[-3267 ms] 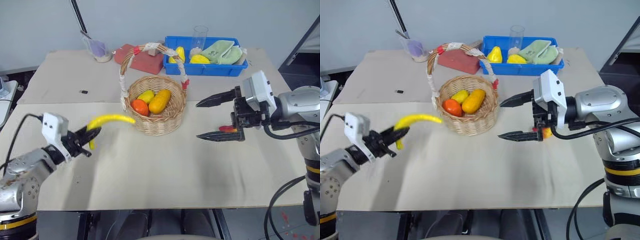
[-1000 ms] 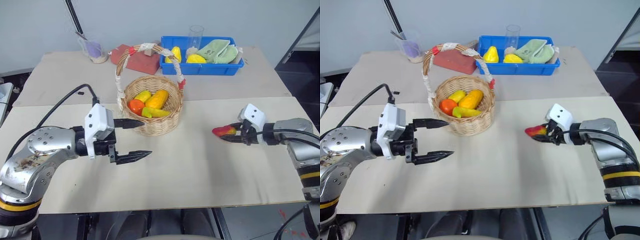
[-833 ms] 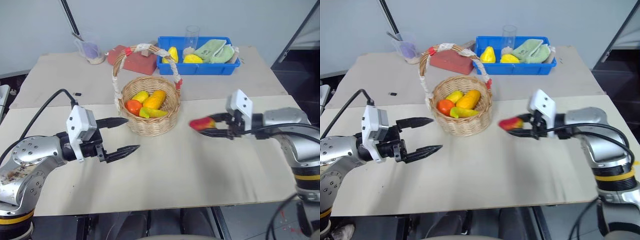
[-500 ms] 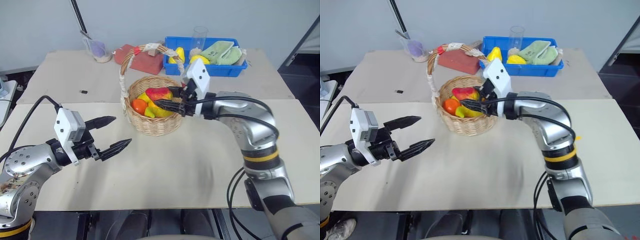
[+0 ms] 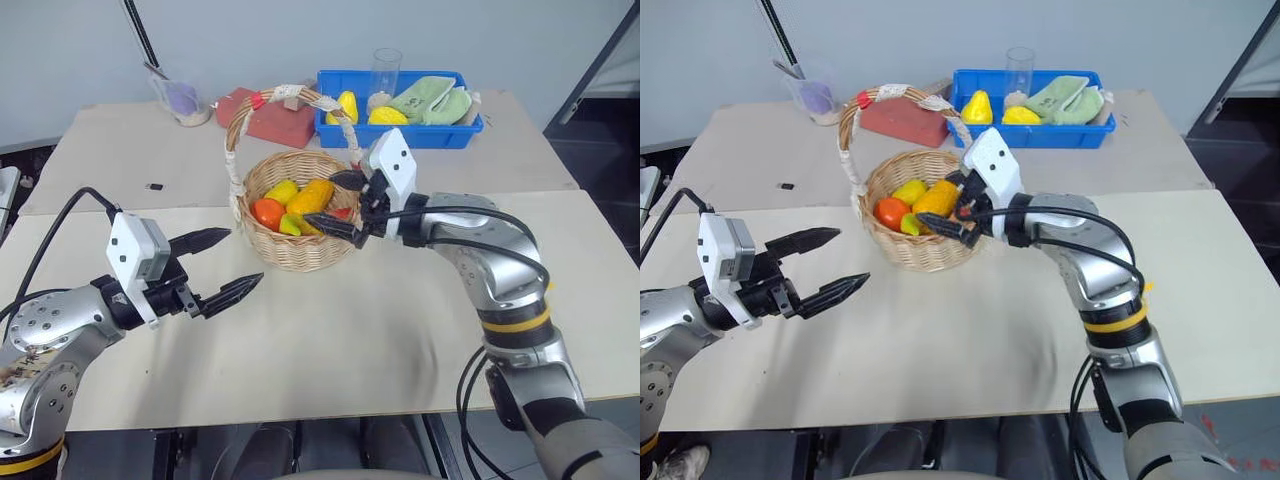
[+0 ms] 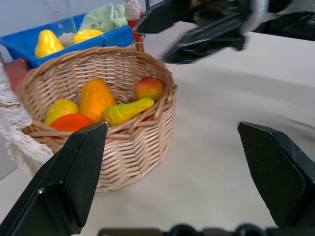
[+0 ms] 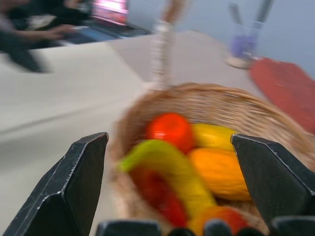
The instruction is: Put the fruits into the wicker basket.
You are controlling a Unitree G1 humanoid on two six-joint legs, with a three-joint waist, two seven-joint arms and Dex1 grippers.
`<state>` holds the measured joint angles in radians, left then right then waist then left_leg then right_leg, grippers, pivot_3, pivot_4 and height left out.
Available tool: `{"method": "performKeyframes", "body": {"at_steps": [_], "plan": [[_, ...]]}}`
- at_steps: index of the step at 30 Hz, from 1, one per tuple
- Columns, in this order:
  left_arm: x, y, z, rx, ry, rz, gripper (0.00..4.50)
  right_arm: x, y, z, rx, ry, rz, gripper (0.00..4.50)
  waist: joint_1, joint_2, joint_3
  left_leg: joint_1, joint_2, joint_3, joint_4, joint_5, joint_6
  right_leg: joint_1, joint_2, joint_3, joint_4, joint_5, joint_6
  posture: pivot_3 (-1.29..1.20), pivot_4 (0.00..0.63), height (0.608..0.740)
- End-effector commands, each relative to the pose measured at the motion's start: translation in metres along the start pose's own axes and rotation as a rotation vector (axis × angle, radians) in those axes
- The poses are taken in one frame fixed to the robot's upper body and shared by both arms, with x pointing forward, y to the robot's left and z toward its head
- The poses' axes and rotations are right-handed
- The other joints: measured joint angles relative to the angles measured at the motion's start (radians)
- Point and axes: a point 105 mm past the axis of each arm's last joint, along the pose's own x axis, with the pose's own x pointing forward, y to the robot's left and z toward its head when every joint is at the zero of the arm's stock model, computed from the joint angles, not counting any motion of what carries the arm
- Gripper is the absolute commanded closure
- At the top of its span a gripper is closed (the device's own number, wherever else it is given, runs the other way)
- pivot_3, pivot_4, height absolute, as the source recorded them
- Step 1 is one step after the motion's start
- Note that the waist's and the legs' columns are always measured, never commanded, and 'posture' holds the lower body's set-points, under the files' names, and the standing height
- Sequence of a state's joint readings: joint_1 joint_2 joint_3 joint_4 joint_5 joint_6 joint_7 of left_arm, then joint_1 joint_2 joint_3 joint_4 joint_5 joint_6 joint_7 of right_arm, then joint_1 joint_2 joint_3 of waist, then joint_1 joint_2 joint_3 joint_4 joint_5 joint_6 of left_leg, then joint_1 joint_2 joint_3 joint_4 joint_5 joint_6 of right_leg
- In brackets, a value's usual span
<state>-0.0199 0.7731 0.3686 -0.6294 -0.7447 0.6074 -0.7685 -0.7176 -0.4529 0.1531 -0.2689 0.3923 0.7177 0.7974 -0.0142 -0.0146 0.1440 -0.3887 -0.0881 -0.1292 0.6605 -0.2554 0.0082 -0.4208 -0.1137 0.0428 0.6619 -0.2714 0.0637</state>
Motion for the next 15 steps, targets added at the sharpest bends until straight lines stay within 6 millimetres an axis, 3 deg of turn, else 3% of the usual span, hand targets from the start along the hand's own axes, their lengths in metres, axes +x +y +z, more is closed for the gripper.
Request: {"method": "performKeyframes", "body": {"at_steps": [1,4,8,15], "plan": [[0.000,-0.001,0.008,0.051,-0.024,-0.010,0.00,-0.024,0.013,0.016,-0.037,-0.042,0.075,0.08,0.002,0.000,0.000,0.000,0.000,0.000,0.000,-0.001,0.001,0.000,0.000,0.000,-0.001,0.000,0.000,0.00,0.150,0.740],[0.000,-0.001,0.008,0.051,-0.024,-0.022,0.00,-0.043,0.011,0.012,-0.044,-0.019,0.068,0.08,0.002,0.000,0.000,0.000,0.000,0.000,0.000,-0.001,0.002,0.001,0.000,0.000,-0.003,0.000,0.000,0.00,0.150,0.740],[0.000,-0.003,0.008,0.051,-0.023,-0.047,0.00,-0.061,-0.012,0.004,-0.031,0.011,-0.078,0.08,0.002,0.000,0.000,0.000,0.000,0.001,0.000,-0.001,0.002,0.001,0.000,0.000,-0.003,0.000,0.000,0.00,0.150,0.740],[0.003,-0.006,0.010,0.047,-0.025,-0.091,0.00,-0.053,-0.052,-0.003,-0.021,0.011,-0.275,0.08,-0.001,0.000,0.000,0.000,0.000,0.002,0.000,-0.001,0.002,0.000,0.000,0.001,-0.002,0.000,0.000,0.00,0.150,0.740]]}}
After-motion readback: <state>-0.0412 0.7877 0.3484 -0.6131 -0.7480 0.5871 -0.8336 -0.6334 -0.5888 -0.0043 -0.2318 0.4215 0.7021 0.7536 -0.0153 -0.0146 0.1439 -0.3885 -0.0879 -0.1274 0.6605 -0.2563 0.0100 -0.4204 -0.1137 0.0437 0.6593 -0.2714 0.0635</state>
